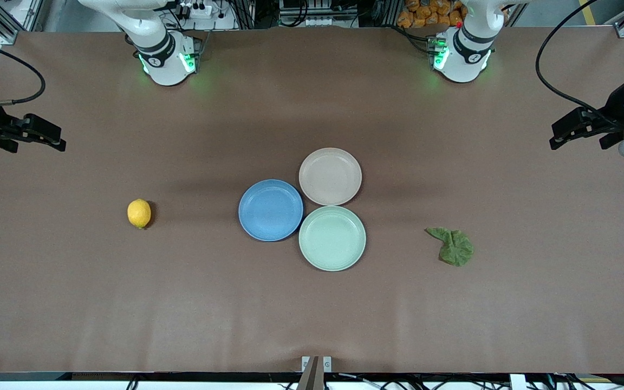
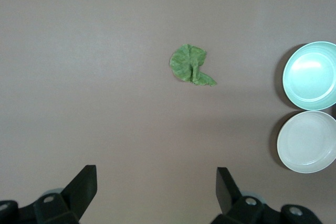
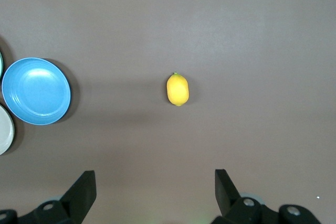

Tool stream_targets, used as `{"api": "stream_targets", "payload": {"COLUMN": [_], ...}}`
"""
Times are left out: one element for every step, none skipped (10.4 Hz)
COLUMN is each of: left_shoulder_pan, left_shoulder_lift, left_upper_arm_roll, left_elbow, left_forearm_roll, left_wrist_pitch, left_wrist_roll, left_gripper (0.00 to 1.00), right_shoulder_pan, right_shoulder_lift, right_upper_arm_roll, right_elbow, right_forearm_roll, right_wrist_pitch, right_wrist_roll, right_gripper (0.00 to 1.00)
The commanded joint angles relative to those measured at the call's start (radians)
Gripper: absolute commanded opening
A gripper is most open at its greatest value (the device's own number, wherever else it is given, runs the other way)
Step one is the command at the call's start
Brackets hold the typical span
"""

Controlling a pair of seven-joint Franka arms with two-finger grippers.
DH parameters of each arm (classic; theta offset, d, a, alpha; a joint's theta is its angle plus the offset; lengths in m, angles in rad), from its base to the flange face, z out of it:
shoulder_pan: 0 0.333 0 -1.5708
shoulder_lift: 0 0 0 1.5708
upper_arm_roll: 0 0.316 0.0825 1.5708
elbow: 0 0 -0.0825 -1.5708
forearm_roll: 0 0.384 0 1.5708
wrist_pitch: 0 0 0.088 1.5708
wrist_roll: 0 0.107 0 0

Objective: Pick lemon and lettuce from blue and beige plates

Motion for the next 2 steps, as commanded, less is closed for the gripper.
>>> {"api": "stream_targets", "payload": {"left_shoulder_pan": [-0.008,-0.008], "left_shoulder_lift": [-0.021,-0.021], "left_upper_arm_roll": [0.012,0.012], "left_elbow": [-0.008,-0.008], "left_forearm_roll": [-0.01,-0.01], "left_wrist_pitch": [-0.01,-0.01], "left_wrist_roll": [0.027,0.029], "left_gripper": [1.0,1.0], "right_shoulder_pan": [-0.008,-0.008], "right_shoulder_lift": [-0.005,-0.005], "right_upper_arm_roll": [0.003,0.003], "right_elbow": [0.012,0.012], "right_forearm_roll": [0.012,0.012], "right_wrist_pitch": [-0.017,-0.017], "right_wrist_roll": [0.011,0.011], "right_gripper": [1.0,1.0]}}
